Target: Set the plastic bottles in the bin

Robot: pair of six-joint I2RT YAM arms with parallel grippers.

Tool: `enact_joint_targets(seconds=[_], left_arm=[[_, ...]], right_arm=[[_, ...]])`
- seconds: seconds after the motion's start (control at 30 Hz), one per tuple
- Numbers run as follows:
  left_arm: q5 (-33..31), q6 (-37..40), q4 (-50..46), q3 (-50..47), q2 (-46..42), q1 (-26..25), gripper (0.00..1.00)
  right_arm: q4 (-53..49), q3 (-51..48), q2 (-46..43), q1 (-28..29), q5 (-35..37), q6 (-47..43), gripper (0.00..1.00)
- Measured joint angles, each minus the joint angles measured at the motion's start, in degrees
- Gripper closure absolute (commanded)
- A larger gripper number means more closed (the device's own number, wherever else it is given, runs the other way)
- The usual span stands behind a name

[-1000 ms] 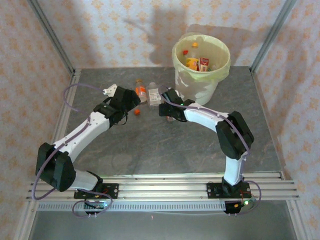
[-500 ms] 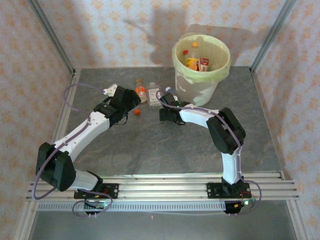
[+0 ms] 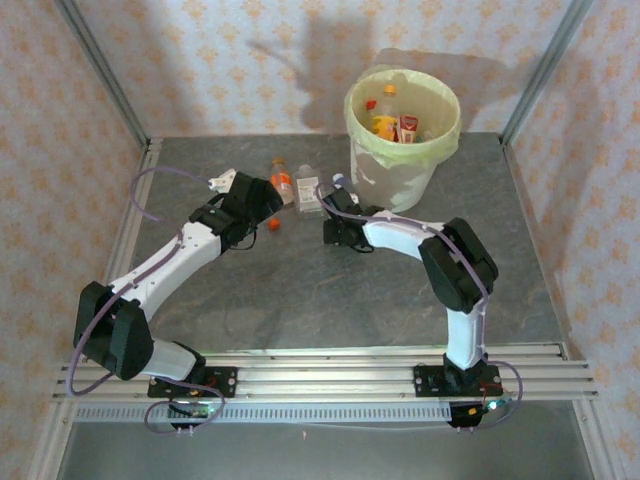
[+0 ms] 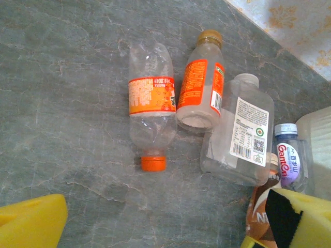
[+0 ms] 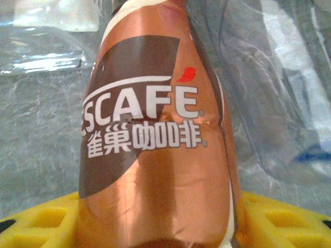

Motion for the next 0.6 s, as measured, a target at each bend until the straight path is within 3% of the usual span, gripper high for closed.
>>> enact_joint_targets(seconds=[0.6], left_arm=[[1.1, -1.2, 1.2, -0.2, 0.0, 0.0, 0.0]], right_arm=[[-0.1, -12.3, -25.0, 0.0, -6.5, -5.4, 0.49]])
